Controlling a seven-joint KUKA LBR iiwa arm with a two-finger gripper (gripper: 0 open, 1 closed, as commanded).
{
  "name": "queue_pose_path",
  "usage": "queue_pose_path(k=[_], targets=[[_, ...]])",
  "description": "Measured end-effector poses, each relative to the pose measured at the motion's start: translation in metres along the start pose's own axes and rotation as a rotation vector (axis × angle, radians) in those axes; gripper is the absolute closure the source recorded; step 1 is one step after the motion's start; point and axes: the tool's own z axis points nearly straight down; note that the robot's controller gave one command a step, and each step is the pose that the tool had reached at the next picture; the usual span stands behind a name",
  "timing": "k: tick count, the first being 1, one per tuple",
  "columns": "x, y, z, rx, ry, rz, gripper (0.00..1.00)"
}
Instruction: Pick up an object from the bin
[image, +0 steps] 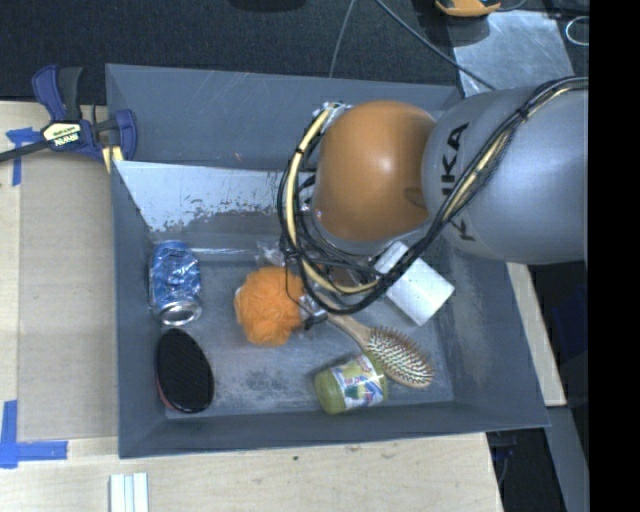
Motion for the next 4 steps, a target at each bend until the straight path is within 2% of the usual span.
queue_pose_path(k=[1, 2, 3, 4], targets=[[0.007, 0.007, 0.112, -0.001, 0.002, 0.047, 0.0], [0.005, 0.006, 0.108, 0.0, -0.005, 0.049, 1.0], [0.043, -0.041, 0.027, 0.003, -0.015, 0.063, 1.0], [-0.004, -0.005, -0.016, 0.004, -0.026, -0.006, 1.0]])
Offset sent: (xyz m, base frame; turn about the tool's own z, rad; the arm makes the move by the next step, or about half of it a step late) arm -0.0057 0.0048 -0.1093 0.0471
